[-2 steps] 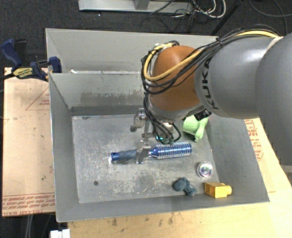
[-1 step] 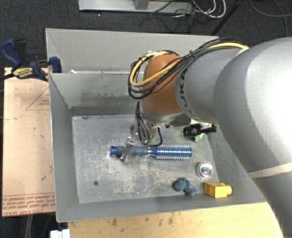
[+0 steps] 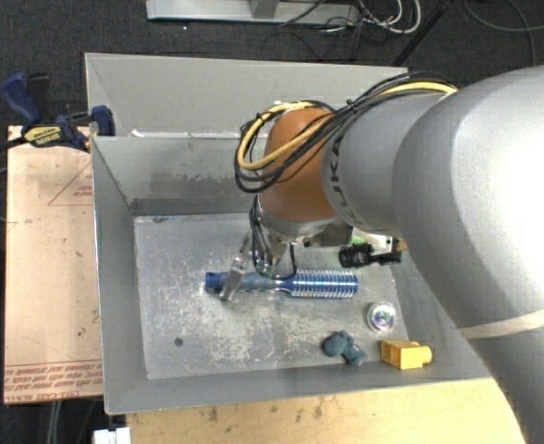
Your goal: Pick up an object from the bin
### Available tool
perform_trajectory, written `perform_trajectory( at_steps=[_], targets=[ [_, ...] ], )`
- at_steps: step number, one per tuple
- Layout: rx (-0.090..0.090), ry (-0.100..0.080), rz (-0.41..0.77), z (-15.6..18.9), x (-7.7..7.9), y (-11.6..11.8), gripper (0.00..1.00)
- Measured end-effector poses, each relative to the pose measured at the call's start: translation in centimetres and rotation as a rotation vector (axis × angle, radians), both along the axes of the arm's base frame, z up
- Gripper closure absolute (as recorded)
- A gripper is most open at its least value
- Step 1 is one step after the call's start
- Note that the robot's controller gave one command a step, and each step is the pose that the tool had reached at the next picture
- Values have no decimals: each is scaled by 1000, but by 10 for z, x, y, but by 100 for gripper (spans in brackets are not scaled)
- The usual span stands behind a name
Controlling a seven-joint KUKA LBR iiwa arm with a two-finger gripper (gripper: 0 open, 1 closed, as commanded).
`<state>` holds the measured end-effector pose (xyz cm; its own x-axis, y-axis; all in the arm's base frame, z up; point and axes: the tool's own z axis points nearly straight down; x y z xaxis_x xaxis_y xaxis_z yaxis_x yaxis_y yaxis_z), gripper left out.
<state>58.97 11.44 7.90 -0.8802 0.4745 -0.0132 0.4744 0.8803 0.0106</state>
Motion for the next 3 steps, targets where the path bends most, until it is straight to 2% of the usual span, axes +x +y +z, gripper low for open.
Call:
perform_trajectory(
  at_steps=[1,2,3],
  targets=[
    [2,2,-1,1,0,1,100],
    [-1,8,-33,113,7,-3,100],
    [-1,9,-63,172,10,-9,100]
  ],
)
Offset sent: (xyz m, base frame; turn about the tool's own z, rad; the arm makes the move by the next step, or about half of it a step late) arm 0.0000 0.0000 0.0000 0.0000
